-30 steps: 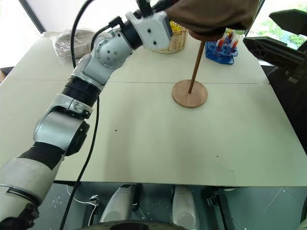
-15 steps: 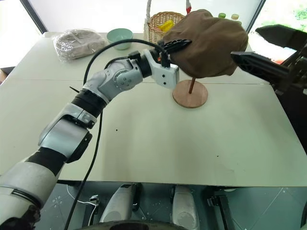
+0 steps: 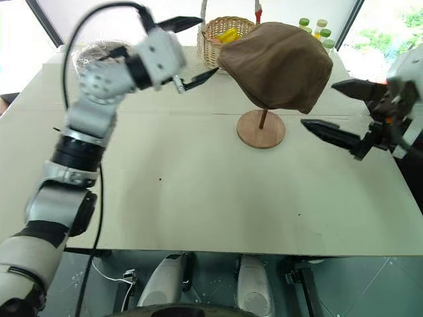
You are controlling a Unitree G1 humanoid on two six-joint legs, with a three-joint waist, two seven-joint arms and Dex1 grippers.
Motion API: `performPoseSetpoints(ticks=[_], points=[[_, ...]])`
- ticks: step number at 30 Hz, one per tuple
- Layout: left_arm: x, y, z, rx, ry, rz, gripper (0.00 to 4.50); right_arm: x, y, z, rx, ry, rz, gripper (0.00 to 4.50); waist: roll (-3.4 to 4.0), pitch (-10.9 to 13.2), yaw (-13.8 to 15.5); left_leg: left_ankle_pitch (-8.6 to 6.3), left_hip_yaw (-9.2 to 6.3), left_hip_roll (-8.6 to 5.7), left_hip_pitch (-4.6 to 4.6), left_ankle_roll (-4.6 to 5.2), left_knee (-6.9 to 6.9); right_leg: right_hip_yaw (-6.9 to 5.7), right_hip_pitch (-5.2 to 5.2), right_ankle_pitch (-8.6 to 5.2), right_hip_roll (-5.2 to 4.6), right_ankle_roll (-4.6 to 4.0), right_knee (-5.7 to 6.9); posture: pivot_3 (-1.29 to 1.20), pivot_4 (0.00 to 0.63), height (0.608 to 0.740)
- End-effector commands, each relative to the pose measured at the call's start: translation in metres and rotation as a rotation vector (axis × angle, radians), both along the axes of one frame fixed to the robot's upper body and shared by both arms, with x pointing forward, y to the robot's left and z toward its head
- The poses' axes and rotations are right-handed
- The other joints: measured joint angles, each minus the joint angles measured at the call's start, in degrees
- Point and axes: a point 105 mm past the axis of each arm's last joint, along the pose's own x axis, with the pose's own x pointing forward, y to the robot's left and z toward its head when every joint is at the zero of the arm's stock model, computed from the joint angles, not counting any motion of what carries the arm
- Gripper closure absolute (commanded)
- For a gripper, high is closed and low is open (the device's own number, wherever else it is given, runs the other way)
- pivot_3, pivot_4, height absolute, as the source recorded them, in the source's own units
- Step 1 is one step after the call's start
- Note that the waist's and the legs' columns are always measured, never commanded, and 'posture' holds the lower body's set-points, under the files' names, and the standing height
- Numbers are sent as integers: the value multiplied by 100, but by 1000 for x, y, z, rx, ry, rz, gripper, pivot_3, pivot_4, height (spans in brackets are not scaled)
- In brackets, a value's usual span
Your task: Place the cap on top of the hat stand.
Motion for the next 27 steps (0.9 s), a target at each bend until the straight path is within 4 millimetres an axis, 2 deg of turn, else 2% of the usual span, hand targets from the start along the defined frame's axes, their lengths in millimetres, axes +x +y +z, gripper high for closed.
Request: performPoseSetpoints(ticks=[1,4,7,9,11,17,21,24,27], points=[[-38,22,6,9,263,-176,230,-2,7,7,-86,-87,9,0,0,0,-27,0,0,0,2,0,0,0,1,0,0,0,1,0,150,740],[-48,49,6,26,458,-199,230,3,15,5,-149,-128,8,0,0,0,-51,0,-5,2,6,0,3,0,3,0,7,-3,4,0,150,740],[-62,79,17,-11,695,-268,230,9,34,-1,-210,-189,27,0,-1,0,-114,0,-5,3,9,0,5,1,6,-9,7,-21,4,0,150,740],[-72,92,26,-28,795,-331,230,14,48,-3,-267,-257,32,0,-2,2,-136,0,-8,4,7,0,6,0,5,-11,8,-24,4,0,150,740],[-74,100,31,-45,844,-347,230,21,59,-2,-299,-336,12,0,-5,3,-149,0,-8,4,7,0,6,0,4,-13,8,-25,3,0,150,740],[-62,98,24,-27,854,-312,230,32,82,1,-310,-504,-43,0,-6,2,-116,0,-7,3,-2,0,4,0,-1,-13,7,-26,0,0,150,740],[-58,93,26,-27,846,-322,230,42,89,3,-291,-644,-174,0,-6,2,-130,0,-6,3,-6,0,8,2,-7,-10,8,-24,2,0,150,740],[-56,92,28,-27,843,-327,230,44,95,-1,-251,-692,-232,0,-6,2,-133,1,-6,3,-8,1,7,4,-16,-3,10,-12,10,0,150,740],[-54,89,33,-26,842,-337,230,48,96,-4,-281,-752,-293,0,-6,2,-134,1,-5,3,-8,1,6,6,-18,-2,11,-8,12,0,150,740]])
